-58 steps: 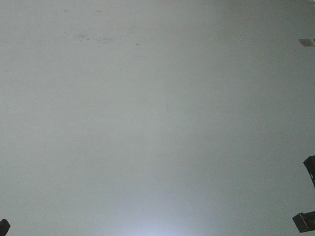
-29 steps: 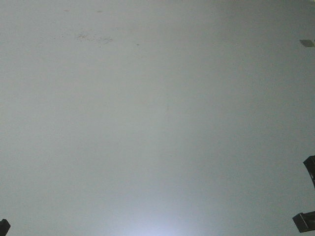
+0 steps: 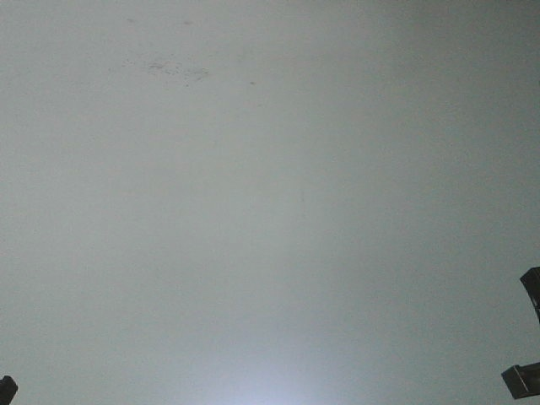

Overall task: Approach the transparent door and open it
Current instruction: 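Turn the base toward the wooden platform and glass door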

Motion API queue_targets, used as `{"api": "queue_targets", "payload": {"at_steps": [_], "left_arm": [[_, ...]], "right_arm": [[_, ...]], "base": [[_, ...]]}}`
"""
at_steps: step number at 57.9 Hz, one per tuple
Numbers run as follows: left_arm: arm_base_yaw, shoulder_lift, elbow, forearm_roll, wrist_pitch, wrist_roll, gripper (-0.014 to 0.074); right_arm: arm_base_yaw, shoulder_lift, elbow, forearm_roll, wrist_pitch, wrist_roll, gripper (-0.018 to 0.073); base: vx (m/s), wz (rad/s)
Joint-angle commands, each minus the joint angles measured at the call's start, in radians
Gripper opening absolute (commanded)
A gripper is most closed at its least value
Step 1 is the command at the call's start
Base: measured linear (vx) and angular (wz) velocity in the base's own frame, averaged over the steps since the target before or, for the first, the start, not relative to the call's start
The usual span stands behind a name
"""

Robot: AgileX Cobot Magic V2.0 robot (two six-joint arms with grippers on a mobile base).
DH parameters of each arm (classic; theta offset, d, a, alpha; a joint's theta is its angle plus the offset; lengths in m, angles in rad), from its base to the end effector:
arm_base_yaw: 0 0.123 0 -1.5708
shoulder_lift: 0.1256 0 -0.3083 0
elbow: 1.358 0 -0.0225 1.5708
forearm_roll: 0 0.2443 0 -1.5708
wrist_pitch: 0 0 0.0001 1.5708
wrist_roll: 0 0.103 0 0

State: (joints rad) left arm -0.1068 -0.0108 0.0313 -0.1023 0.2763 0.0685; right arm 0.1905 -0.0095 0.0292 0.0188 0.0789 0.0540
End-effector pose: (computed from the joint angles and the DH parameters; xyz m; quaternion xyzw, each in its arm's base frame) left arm 0.0362 -0.0068 0.1757 0.0386 0.7758 -0.0538 0.6275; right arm 0.0383 0.0075 0.1964 -0.0424 0.7099 0.0928 0.6969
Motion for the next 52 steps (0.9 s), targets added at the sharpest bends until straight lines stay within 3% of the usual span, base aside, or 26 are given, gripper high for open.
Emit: {"api": "queue_targets", "payload": {"at_steps": [1, 52], "left_arm": [[-0.004, -0.015, 0.007, -0.008, -0.078, -0.005, 0.0003], [-0.004, -0.015, 0.007, -0.008, -0.078, -0.005, 0.0003]], "right_arm": [[-0.004, -0.016, 0.005, -0.001, -0.079, -0.009, -0.0003], [-0.004, -0.016, 0.005, -0.001, -0.079, -0.009, -0.0003]], "base": [[0.20, 0.17], [0.33, 0.09]]}}
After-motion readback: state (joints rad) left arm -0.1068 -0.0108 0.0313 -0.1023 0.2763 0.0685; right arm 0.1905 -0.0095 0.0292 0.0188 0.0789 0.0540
